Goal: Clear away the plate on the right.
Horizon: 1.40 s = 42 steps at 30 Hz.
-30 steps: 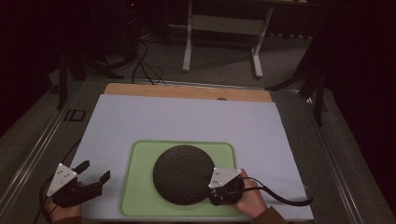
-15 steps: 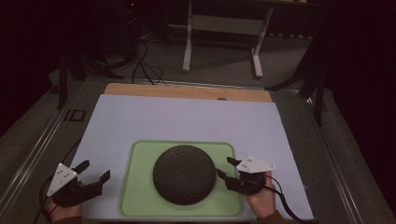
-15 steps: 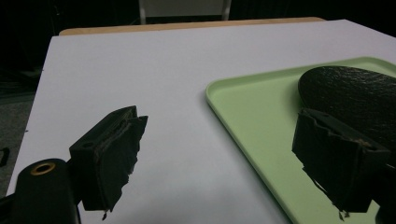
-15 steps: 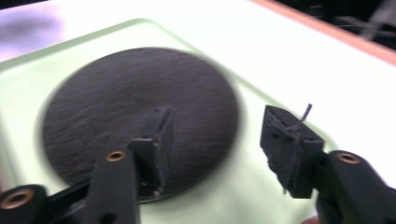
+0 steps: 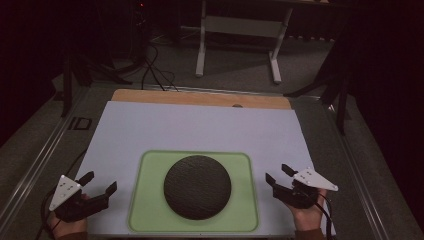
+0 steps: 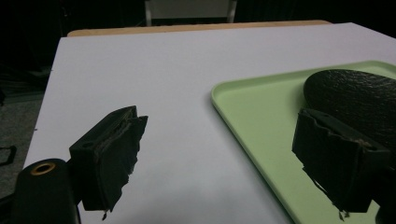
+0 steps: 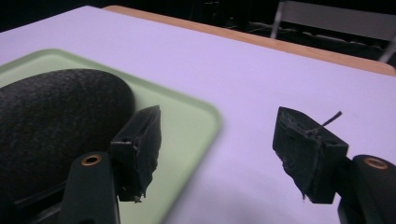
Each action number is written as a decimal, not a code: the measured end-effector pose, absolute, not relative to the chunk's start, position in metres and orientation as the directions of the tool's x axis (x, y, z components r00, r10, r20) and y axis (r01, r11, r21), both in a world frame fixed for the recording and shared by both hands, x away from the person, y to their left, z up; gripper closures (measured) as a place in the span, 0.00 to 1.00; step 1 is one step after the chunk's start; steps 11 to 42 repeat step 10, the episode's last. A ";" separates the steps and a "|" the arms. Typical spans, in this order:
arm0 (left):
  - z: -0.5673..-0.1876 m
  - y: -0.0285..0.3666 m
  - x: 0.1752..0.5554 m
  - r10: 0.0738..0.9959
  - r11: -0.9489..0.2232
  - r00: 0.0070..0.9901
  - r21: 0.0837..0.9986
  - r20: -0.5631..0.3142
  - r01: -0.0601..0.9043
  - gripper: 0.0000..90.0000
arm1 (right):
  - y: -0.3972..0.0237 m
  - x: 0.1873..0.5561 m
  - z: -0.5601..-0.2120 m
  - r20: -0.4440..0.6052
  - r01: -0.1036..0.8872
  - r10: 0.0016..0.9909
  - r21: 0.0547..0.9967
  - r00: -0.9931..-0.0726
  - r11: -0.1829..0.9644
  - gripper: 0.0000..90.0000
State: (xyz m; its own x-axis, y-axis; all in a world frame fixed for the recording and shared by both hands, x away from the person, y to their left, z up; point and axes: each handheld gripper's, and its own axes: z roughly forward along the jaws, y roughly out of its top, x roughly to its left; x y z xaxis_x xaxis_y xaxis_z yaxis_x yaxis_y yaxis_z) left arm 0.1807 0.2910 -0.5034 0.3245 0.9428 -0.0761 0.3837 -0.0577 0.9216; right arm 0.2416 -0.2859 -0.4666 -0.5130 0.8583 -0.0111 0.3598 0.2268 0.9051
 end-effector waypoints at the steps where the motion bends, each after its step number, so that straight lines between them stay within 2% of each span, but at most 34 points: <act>1: -0.503 0.291 0.181 0.944 -0.057 0.322 0.921 -0.076 0.384 0.17 | -0.290 0.241 -0.467 -0.012 0.362 0.863 0.905 -0.505 0.224 0.34; 6: -0.504 0.291 0.181 0.950 -0.054 0.304 0.920 -0.073 0.388 0.17 | -0.314 0.234 -0.476 0.005 0.382 0.906 0.908 -0.423 0.173 0.32; 10: -0.505 0.291 0.183 0.964 -0.029 0.254 0.914 -0.082 0.404 0.16 | -0.326 0.231 -0.483 0.001 0.403 0.932 0.902 -0.362 0.156 0.32; 42: -0.505 0.291 0.183 0.964 -0.029 0.254 0.914 -0.082 0.404 0.16 | -0.326 0.231 -0.483 0.001 0.403 0.932 0.902 -0.362 0.156 0.32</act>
